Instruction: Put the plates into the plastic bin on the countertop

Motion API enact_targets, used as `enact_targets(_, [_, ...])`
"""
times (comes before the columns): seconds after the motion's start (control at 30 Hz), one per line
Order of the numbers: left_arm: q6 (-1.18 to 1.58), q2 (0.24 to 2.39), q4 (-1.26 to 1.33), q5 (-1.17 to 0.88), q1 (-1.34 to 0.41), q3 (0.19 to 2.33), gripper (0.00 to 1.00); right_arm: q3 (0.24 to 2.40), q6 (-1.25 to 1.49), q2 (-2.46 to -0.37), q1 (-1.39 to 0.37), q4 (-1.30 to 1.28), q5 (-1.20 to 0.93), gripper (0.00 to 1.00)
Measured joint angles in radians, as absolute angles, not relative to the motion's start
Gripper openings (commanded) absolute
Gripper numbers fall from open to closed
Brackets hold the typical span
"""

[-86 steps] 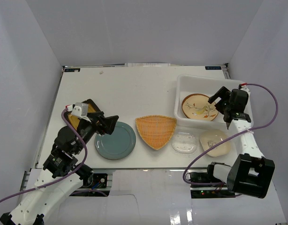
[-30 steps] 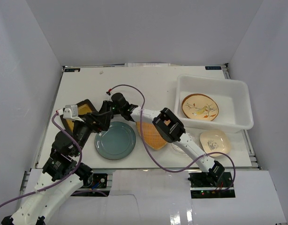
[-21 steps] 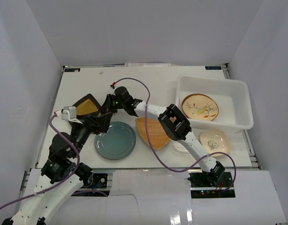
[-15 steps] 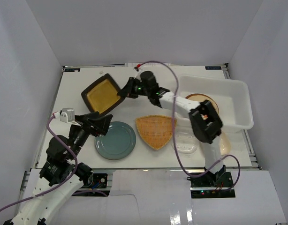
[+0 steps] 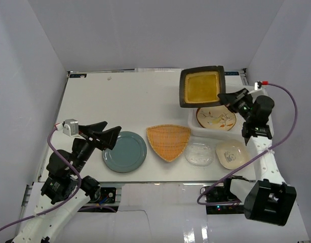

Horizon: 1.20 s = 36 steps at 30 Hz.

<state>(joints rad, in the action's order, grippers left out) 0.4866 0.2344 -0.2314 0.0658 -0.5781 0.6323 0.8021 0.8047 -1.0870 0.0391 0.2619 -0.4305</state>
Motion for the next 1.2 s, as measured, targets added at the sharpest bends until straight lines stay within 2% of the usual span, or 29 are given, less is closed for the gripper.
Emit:
enact_targets(0.13, [0.487, 0.234, -0.232, 0.063, -0.579, 0.632, 0.98, 0.678, 0.802, -0.993, 0.285, 0.191, -0.536, 0.08])
enact_targets(0.27, [0.487, 0.234, -0.232, 0.062, -0.58, 0.631, 0.98, 0.612, 0.796, -0.99, 0.384, 0.149, -0.58, 0.08])
enact_targets(0.5, [0.487, 0.251, -0.229, 0.046, -0.58, 0.629, 0.98, 0.572, 0.735, -0.99, 0.421, 0.081, -0.568, 0.08])
enact_targets(0.83, [0.516, 0.437, -0.232, -0.08, -0.587, 0.629, 0.98, 0.576, 0.594, -1.11, 0.426, -0.009, -0.435, 0.08])
enact_targets(0.9, [0.516, 0.445, -0.235, -0.088, -0.587, 0.629, 0.98, 0.591, 0.586, -1.125, 0.425, -0.008, -0.435, 0.18])
enact_targets(0.93, [0.516, 0.445, -0.235, -0.089, -0.587, 0.629, 0.98, 0.599, 0.578, -1.134, 0.424, -0.008, -0.435, 0.31])
enact_targets(0.97, [0.516, 0.445, -0.234, -0.091, -0.587, 0.629, 0.98, 0.609, 0.57, -1.147, 0.423, -0.011, -0.432, 0.57])
enact_targets(1.07, [0.516, 0.448, -0.235, -0.094, -0.587, 0.629, 0.98, 0.647, 0.559, -1.178, 0.422, -0.008, -0.405, 0.98])
enact_targets(1.13, [0.514, 0.456, -0.236, -0.094, -0.587, 0.629, 0.98, 0.668, 0.542, -1.18, 0.417, -0.03, -0.366, 0.9])
enact_targets(1.2, [0.513, 0.462, -0.236, -0.094, -0.587, 0.629, 0.98, 0.686, 0.523, -1.179, 0.405, -0.064, -0.309, 0.9])
